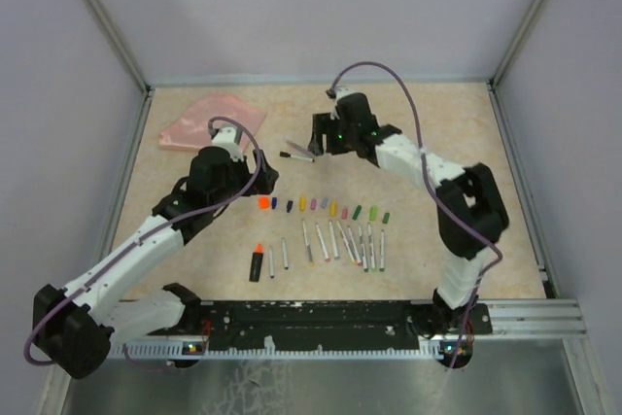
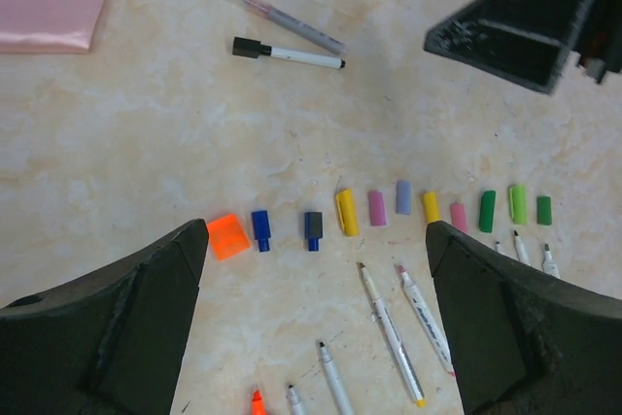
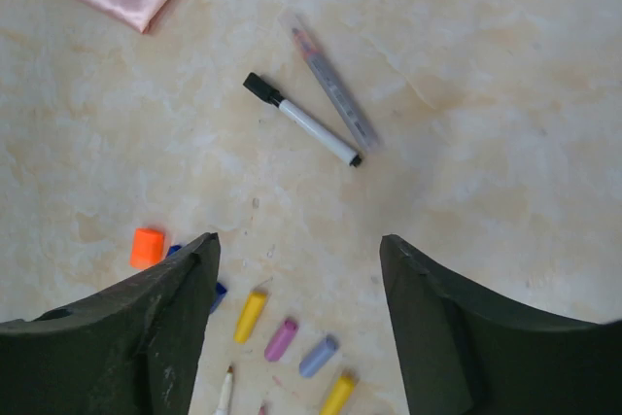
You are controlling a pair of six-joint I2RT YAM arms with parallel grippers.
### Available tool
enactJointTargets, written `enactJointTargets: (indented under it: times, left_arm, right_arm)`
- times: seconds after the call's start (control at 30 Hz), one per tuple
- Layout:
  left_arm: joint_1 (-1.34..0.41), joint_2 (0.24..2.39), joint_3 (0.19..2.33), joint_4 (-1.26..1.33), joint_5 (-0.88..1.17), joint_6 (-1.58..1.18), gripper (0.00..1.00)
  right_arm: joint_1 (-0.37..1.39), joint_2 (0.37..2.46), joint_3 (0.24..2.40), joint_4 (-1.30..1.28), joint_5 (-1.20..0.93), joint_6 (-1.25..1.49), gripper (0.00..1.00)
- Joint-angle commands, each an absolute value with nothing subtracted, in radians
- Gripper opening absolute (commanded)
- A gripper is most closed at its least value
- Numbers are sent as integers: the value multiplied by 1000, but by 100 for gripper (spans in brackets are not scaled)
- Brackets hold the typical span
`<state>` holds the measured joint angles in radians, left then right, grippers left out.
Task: Open the pen caps
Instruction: Pick up the pen from the center of the board.
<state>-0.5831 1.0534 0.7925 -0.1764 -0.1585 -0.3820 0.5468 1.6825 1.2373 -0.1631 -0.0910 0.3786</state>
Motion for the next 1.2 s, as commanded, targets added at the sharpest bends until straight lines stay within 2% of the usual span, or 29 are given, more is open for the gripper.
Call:
enactJointTargets:
  times: [0.0,0.33,0.4,0.7,1.17]
  left_arm:
    - [-536,1006,782,-228,-138,-368,97]
    - [-477,983,768,-262,-126,-390,97]
    - [-470,987,770,-262,-124,-391,98]
    - [-447,1006,778,-267,-112,-396,98]
    - [-421,1018,787,-276,-74,-402,98]
  right_arm:
    - [542,1911,1525,-317,-218,227,64]
    - [542,2272,1982,-515,-182,121,43]
    - [542,2313,2034,-532,-188,114,42]
    - [541,2398,2086,-520,-240,136,37]
    - [540,2456,2129,-523,-224,150,36]
